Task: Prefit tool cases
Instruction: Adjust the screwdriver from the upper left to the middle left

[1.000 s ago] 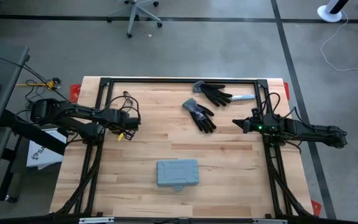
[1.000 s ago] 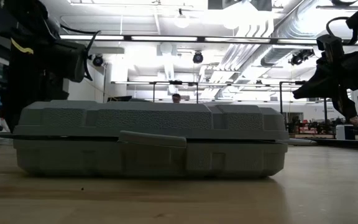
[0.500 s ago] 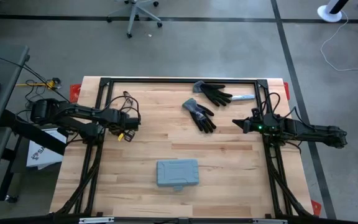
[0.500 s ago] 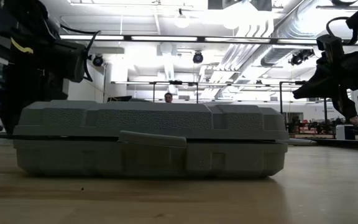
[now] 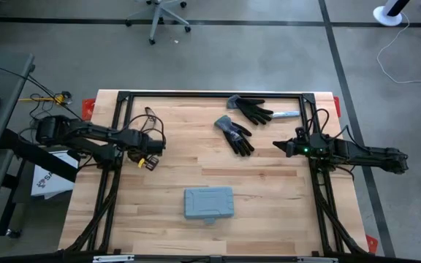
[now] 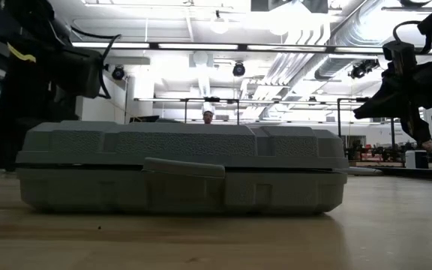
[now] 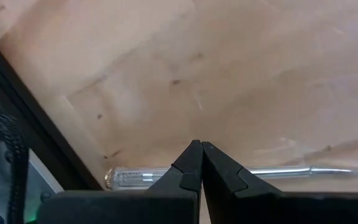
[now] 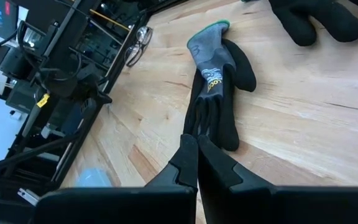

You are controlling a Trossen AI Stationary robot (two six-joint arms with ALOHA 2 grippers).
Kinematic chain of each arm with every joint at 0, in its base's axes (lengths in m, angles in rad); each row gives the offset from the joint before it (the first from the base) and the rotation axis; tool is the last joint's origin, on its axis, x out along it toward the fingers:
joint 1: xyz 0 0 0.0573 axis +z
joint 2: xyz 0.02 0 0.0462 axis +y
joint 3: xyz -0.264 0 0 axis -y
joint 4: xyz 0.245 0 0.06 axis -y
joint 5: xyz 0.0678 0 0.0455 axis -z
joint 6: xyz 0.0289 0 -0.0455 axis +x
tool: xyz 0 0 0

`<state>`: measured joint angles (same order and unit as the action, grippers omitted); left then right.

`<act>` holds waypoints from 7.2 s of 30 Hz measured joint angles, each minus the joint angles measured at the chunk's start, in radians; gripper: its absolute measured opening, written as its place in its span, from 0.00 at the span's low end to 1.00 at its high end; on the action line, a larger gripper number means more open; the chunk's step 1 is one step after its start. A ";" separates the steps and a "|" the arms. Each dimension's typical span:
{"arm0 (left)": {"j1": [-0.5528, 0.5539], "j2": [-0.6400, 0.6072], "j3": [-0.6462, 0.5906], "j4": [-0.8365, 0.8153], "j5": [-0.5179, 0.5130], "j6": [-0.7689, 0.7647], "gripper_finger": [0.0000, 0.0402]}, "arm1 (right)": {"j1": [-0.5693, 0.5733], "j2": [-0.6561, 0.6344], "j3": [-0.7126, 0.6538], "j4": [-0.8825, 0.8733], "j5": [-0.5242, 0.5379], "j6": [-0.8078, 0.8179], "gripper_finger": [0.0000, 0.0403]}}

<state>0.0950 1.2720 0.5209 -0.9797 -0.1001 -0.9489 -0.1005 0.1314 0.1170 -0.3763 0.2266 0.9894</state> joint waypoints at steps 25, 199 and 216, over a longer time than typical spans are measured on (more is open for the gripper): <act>-0.131 -0.001 0.091 -0.116 0.055 -0.019 0.00 | 0.000 0.000 0.000 0.000 -0.008 0.024 0.00; -0.181 0.000 0.093 0.334 0.185 -0.274 0.00 | 0.000 0.000 0.000 0.000 -0.058 -0.014 0.00; -0.183 0.000 0.093 -0.015 0.101 -0.404 0.00 | 0.000 0.000 0.000 0.000 -0.026 -0.026 0.00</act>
<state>-0.0879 1.2716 0.6140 -0.9948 0.0010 -1.3525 -0.1002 0.1318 0.1173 -0.3767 0.2005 0.9634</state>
